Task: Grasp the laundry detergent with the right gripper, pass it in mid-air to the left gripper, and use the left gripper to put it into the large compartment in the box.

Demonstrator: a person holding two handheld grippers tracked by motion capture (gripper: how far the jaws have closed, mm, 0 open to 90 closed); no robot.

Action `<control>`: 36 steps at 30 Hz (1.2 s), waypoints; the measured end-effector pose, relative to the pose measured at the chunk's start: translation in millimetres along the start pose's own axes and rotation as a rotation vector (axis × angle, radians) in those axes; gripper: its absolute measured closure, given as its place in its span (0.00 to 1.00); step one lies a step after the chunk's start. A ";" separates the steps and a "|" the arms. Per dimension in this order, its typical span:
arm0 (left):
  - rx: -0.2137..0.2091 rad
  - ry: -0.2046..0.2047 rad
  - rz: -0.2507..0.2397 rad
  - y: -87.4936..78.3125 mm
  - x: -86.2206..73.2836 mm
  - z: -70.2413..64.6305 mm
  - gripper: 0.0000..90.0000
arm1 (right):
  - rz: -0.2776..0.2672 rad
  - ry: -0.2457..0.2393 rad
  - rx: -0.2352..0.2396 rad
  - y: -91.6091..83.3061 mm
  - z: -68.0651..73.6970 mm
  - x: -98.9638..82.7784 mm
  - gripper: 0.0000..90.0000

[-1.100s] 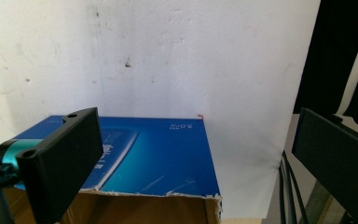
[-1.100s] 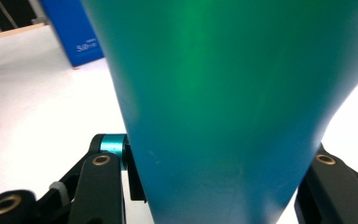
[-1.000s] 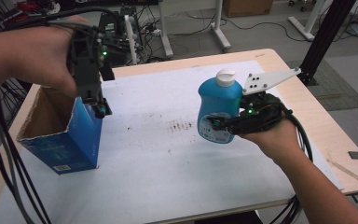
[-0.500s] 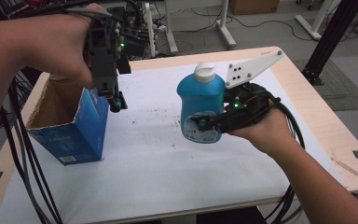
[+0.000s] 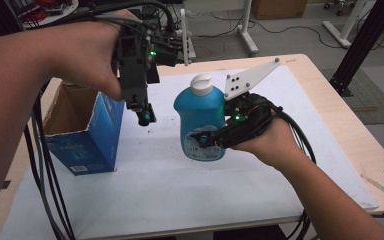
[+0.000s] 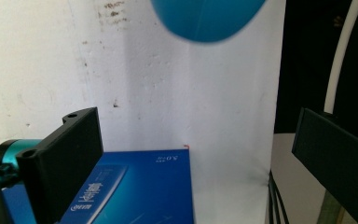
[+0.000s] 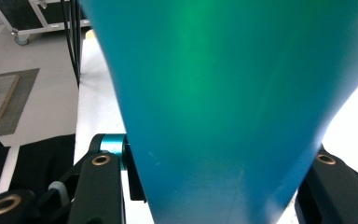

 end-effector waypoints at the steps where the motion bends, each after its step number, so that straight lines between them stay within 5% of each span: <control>1: -0.007 -0.003 -0.005 1.7 2.9 -2.1 0.02 | -0.005 -0.002 0.002 2.0 -0.2 1.2 0.52; 36: -0.032 0.018 0.016 10.7 30.8 -18.6 0.02 | -0.060 -0.044 0.095 30.1 9.1 30.1 0.52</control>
Point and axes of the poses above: each handheld gripper's, and its own axes: y roughly forward along the jaws, x roughly out of its top, z roughly to its left, the point moved 4 cm from there along y, roughly forward along the jaws, and after that the axes turned 8 degrees about -y, right-handed, at the moved point
